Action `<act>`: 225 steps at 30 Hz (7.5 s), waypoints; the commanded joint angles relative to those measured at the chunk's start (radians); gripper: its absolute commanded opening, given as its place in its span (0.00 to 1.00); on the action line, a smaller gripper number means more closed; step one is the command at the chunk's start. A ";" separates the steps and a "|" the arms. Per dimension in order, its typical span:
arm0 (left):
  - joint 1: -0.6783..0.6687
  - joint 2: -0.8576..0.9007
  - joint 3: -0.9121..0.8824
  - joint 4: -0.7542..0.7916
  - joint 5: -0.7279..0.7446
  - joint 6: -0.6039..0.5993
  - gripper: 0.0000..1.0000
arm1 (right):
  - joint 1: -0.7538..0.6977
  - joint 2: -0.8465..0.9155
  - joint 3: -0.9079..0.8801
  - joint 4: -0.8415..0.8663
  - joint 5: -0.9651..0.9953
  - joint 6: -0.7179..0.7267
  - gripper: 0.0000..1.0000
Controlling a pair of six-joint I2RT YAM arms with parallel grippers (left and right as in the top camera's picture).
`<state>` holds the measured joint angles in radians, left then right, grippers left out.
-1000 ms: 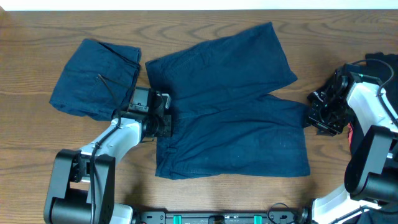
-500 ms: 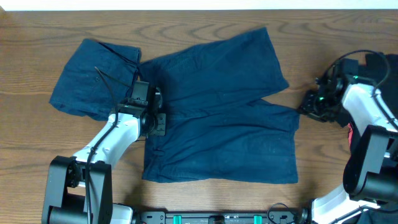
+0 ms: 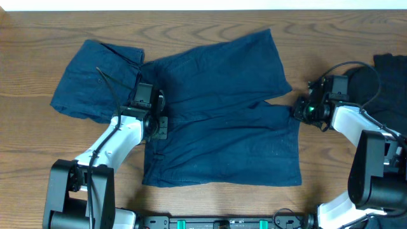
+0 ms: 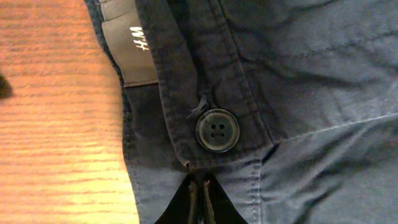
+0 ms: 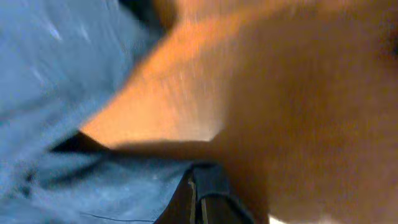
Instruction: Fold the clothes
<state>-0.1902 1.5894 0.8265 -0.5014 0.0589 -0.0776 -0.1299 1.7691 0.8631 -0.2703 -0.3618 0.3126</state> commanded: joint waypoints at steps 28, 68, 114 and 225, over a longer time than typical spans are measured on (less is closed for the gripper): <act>0.050 -0.040 0.133 -0.177 -0.025 -0.010 0.62 | -0.243 -0.187 0.010 -0.612 -0.156 -0.187 0.57; 0.047 -0.185 -0.178 -0.433 0.537 -0.182 0.75 | -0.174 -0.231 0.090 -0.822 0.223 0.027 0.01; 0.050 -0.615 0.145 -0.874 0.182 -0.271 0.06 | -0.216 -0.632 0.138 -1.043 0.135 0.016 0.05; -0.451 -0.779 0.143 -0.887 0.287 -0.609 0.06 | -0.206 -0.613 0.459 -0.967 0.201 0.198 0.01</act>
<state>-0.6315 0.8112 0.9600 -1.3563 0.4629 -0.6231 -0.3225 1.1362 1.2968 -1.3014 -0.2108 0.5220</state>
